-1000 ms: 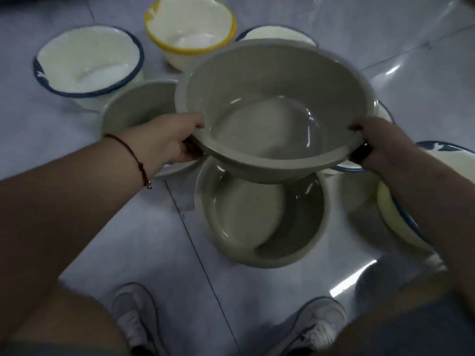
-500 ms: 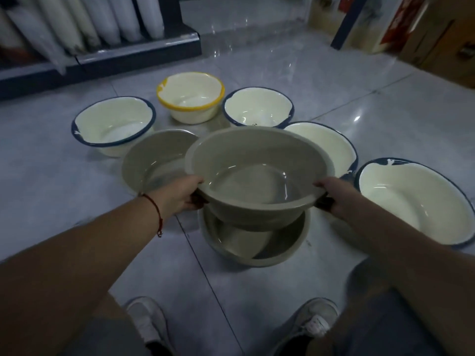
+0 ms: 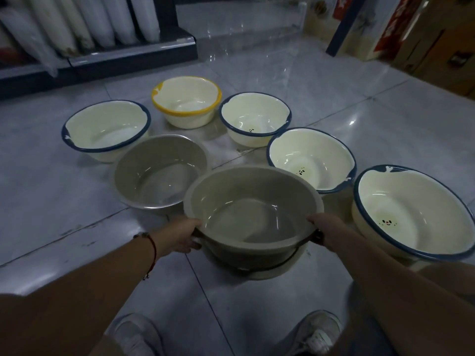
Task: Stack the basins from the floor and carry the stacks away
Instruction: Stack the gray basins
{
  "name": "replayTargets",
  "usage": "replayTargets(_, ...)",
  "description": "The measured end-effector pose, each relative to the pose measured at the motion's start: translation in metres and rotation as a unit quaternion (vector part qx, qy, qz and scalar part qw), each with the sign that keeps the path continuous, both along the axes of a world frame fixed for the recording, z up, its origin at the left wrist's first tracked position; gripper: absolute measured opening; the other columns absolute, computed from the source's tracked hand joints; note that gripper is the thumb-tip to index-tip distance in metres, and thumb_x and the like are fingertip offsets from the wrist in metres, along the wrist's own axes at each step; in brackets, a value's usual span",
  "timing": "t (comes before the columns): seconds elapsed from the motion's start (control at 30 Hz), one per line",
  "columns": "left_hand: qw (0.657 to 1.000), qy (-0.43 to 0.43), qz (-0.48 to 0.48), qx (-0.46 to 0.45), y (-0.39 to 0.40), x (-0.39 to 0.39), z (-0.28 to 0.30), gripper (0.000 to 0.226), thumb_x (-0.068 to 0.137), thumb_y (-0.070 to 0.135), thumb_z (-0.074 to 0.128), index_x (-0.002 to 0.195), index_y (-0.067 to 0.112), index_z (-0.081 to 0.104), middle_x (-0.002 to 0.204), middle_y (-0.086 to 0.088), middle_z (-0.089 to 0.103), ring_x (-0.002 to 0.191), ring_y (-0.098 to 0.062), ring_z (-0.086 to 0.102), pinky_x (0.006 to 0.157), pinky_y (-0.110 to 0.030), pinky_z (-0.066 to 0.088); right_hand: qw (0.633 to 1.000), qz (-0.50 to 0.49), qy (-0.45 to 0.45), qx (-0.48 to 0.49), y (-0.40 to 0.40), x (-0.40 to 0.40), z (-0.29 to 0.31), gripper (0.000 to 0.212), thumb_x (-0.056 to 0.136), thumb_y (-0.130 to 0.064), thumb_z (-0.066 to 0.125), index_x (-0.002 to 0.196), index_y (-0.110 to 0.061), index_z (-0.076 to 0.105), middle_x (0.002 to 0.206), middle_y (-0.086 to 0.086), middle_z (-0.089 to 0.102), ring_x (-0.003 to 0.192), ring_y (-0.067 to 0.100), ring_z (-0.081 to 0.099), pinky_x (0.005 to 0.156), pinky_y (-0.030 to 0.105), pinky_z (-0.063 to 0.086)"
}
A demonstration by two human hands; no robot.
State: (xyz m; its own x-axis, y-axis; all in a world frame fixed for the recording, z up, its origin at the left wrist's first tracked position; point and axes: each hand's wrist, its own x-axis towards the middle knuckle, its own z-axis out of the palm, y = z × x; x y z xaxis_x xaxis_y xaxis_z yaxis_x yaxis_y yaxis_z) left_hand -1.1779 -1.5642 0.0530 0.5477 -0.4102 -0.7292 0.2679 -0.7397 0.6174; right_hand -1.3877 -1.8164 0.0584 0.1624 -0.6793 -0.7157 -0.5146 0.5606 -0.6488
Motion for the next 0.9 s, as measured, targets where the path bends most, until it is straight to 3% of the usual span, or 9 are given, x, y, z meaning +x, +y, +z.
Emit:
replayTargets(0.1,0.998,-0.025,-0.037,0.035,0.002,0.008,-0.019,0.032,0.097,0.037,0.054,0.117,0.012,0.058,0.102,-0.003,0.07,0.079,-0.024,0.073,0.069,-0.028,0.049,0.996,0.052,0.076,-0.021,-0.004,-0.001,-0.02,0.041,0.094,-0.02,0.065,0.128,-0.002,0.051,0.114,0.02,0.057,0.088,0.027,0.054,0.081,0.039,0.052)
replayTargets(0.23,0.989,-0.077,-0.108,0.071,0.0,0.014,-0.041,0.027,0.097,0.041,0.055,0.101,0.015,0.06,0.086,-0.004,0.062,0.067,-0.02,0.058,0.053,-0.02,0.038,0.977,0.144,0.135,-0.076,-0.002,-0.004,-0.05,0.037,0.086,-0.034,0.07,0.109,-0.006,0.062,0.105,0.012,0.062,0.088,0.025,0.059,0.076,0.035,0.048)
replayTargets(0.33,0.979,-0.129,-0.133,0.09,-0.006,0.014,-0.056,0.028,0.099,0.04,0.054,0.082,0.018,0.054,0.068,-0.001,0.053,0.058,-0.015,0.051,0.043,-0.018,0.033,0.96,0.198,0.179,-0.087,-0.013,-0.006,-0.101,0.078,0.071,-0.044,0.073,0.13,0.002,0.055,0.123,0.019,0.064,0.112,0.034,0.062,0.092,0.039,0.051)
replayTargets(0.43,0.976,-0.129,-0.144,0.1,-0.009,0.016,-0.072,0.028,0.098,0.04,0.055,0.088,0.014,0.057,0.067,0.003,0.051,0.06,-0.013,0.047,0.05,-0.02,0.034,0.965,0.179,0.185,-0.051,-0.003,0.005,-0.097,0.068,0.092,-0.014,0.057,0.148,0.004,0.024,0.143,0.024,0.044,0.123,0.037,0.05,0.102,0.043,0.042)
replayTargets(0.5,0.975,-0.127,-0.154,0.1,-0.008,0.019,-0.084,0.032,0.097,0.039,0.057,0.104,0.01,0.065,0.082,-0.001,0.063,0.069,-0.015,0.055,0.058,-0.022,0.043,0.965,0.175,0.194,-0.026,0.0,0.011,-0.097,0.068,0.093,-0.009,0.053,0.15,0.002,0.019,0.134,0.019,0.044,0.107,0.031,0.047,0.093,0.043,0.043)
replayTargets(0.6,0.973,-0.119,-0.161,0.111,-0.01,0.016,-0.092,0.039,0.097,0.036,0.058,0.126,0.009,0.063,0.117,-0.011,0.068,0.103,-0.024,0.063,0.086,-0.027,0.05,0.971,0.144,0.187,0.026,-0.009,0.011,-0.108,0.074,0.079,-0.01,0.061,0.145,-0.002,0.029,0.115,0.014,0.048,0.084,0.026,0.042,0.065,0.035,0.045)
replayTargets(0.67,0.972,-0.111,-0.168,0.125,-0.014,0.012,-0.095,0.039,0.098,0.032,0.056,0.124,0.003,0.061,0.114,-0.015,0.068,0.104,-0.028,0.064,0.086,-0.03,0.05,0.973,0.139,0.178,0.049,-0.012,0.01,-0.113,0.071,0.074,-0.01,0.066,0.139,-0.003,0.039,0.111,0.016,0.055,0.076,0.025,0.044,0.057,0.033,0.045)
replayTargets(0.77,0.967,-0.092,-0.192,0.14,-0.016,0.01,-0.093,0.035,0.099,0.028,0.056,0.121,0.002,0.061,0.092,-0.003,0.066,0.085,-0.018,0.063,0.084,-0.034,0.054,0.971,0.141,0.179,0.072,-0.014,0.011,-0.112,0.069,0.079,-0.017,0.069,0.139,-0.008,0.037,0.121,0.016,0.056,0.084,0.027,0.048,0.055,0.034,0.046)
replayTargets(0.9,0.921,-0.127,-0.316,0.189,-0.013,0.019,-0.095,0.031,0.1,0.031,0.051,0.12,0.011,0.065,0.118,-0.005,0.067,0.099,-0.016,0.061,0.085,-0.024,0.049,0.949,0.242,0.194,0.055,-0.009,0.016,-0.096,0.031,0.089,-0.02,0.062,0.116,-0.008,0.05,0.115,0.009,0.052,0.093,0.025,0.046,0.072,0.033,0.045)
